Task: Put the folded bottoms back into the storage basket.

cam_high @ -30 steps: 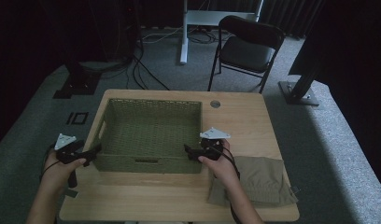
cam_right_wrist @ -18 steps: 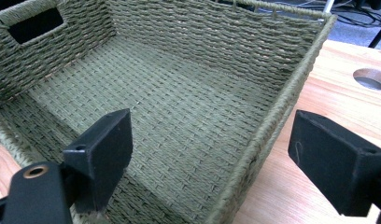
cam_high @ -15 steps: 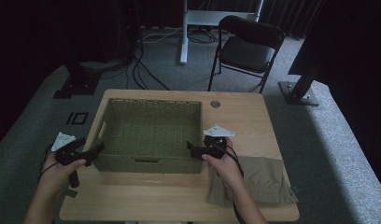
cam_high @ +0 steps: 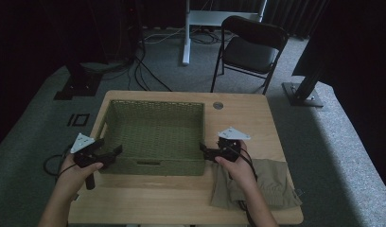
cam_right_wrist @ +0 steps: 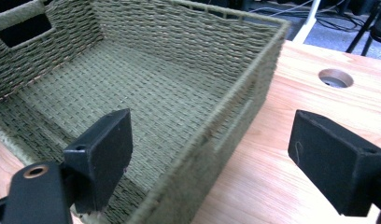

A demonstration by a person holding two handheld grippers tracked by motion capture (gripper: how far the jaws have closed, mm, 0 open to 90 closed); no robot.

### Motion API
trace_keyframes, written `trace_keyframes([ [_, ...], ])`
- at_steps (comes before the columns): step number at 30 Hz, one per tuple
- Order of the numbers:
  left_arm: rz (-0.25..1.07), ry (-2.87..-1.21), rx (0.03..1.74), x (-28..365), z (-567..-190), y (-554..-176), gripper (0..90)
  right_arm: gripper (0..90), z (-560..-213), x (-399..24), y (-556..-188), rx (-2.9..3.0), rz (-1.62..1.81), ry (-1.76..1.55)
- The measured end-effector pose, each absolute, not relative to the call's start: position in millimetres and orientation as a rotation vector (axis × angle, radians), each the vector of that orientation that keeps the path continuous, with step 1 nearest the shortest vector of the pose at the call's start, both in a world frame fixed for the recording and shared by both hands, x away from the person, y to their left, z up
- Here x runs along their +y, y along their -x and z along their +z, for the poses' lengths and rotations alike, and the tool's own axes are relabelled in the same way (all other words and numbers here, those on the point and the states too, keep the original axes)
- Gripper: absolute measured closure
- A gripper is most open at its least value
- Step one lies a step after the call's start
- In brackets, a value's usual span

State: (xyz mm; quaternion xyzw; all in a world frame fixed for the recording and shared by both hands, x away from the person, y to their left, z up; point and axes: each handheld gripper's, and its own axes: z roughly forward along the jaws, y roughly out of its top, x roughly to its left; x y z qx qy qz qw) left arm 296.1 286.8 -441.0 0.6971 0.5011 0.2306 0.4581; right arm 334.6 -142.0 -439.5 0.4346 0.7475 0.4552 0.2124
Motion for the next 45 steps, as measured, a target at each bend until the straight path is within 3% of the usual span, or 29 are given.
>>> trace_keyframes([
  [45,0.400,-1.867,0.943,135,-440,-307,19.2,13.3,-459,-272,-299,1.917,1.188,-1.365],
])
